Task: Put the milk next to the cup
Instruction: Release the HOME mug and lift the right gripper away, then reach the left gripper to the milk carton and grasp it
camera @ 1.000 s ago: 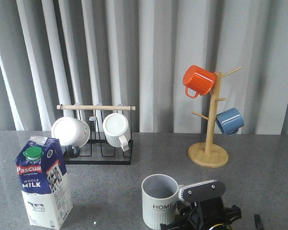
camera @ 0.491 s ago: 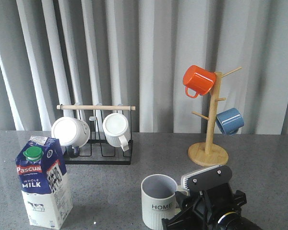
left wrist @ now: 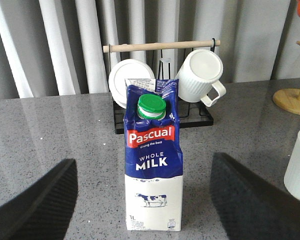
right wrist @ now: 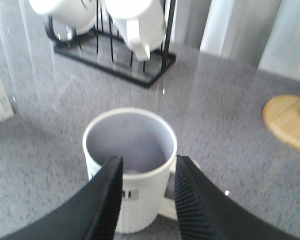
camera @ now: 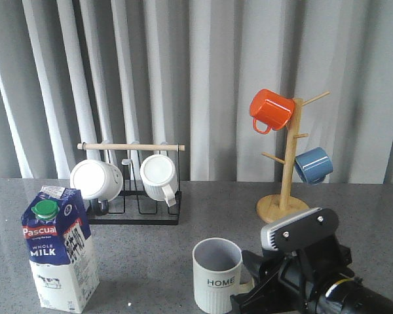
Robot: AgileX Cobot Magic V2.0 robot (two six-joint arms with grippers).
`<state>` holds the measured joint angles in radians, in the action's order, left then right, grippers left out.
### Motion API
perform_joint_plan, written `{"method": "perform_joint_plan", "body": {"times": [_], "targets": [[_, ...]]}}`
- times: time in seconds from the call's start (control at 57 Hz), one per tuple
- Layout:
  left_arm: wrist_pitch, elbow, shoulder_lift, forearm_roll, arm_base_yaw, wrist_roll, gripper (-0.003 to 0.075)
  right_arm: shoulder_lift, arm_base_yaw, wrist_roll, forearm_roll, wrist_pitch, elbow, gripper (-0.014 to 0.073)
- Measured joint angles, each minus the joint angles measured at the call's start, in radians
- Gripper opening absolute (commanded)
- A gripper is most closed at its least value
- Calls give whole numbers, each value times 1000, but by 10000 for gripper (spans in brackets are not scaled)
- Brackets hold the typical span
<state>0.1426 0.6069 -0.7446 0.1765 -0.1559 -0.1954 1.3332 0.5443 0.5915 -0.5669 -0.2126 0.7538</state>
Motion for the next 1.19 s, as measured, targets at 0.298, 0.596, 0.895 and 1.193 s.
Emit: {"method": "perform_joint_plan", "body": {"times": [0.298, 0.596, 0.895, 1.193], "targets": [[16, 0, 0, 0, 0, 0, 523, -221, -4, 126, 3, 93, -1, 265], [17, 0, 0, 0, 0, 0, 523, -432, -258, 153, -33, 221, -3, 265], [16, 0, 0, 0, 0, 0, 524, -556, -631, 129, -32, 422, -3, 265], [-27, 0, -14, 0, 0, -1, 588, -571, -650, 124, -32, 447, -3, 265]]}}
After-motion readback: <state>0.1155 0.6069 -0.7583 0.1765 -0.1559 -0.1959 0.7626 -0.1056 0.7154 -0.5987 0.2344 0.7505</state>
